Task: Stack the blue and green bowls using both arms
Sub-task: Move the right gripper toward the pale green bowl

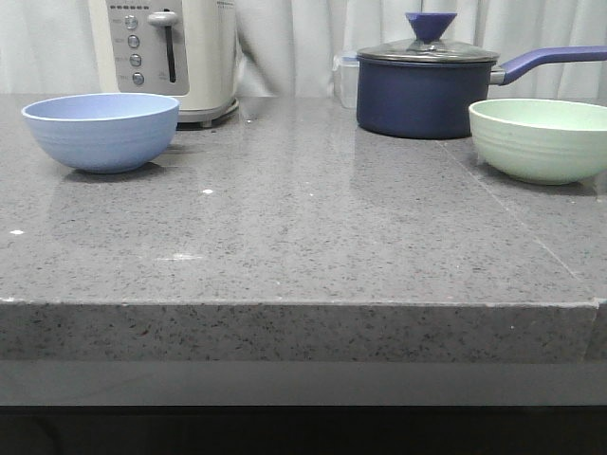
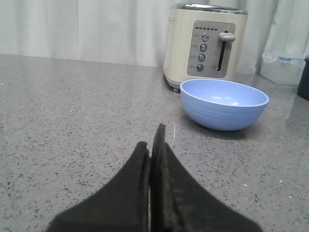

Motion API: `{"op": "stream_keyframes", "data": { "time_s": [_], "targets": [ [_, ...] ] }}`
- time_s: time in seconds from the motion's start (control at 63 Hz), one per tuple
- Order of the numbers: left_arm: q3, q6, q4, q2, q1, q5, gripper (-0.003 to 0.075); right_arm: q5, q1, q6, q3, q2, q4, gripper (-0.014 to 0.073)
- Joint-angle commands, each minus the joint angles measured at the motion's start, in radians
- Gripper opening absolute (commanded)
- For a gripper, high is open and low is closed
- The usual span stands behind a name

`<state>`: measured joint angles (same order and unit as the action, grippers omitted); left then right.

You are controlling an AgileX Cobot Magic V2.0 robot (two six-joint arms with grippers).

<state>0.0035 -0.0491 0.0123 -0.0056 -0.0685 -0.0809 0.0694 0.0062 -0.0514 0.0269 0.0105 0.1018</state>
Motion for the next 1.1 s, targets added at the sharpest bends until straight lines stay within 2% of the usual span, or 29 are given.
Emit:
{"op": "stream_keyframes", "data": {
  "time_s": [0.0,0.73,0.937,1.079],
  "targets": [
    [0.007,-0.007,0.0,-0.017,-0.007,0.081,-0.002,-0.085,-0.006,-0.006,-0.016,0.019,-0.011,-0.0054],
    [0.007,-0.007,0.0,-0.017,-0.007,0.081,-0.002,-0.089,-0.006,-0.006,-0.016,0.019,-0.011,-0.0054],
    [0.003,-0.007,0.0,-0.017,-0.007,0.157,-0.002,-0.126,-0.006,-0.006,-0.021,0.019,-0.006,-0.0054],
    [-0.09,-0.007,0.002,-0.017,-0.009,0.14,-0.002,-0.039,-0.006,-0.006,-0.102,0.019,-0.002,-0.0054]
  ]
}}
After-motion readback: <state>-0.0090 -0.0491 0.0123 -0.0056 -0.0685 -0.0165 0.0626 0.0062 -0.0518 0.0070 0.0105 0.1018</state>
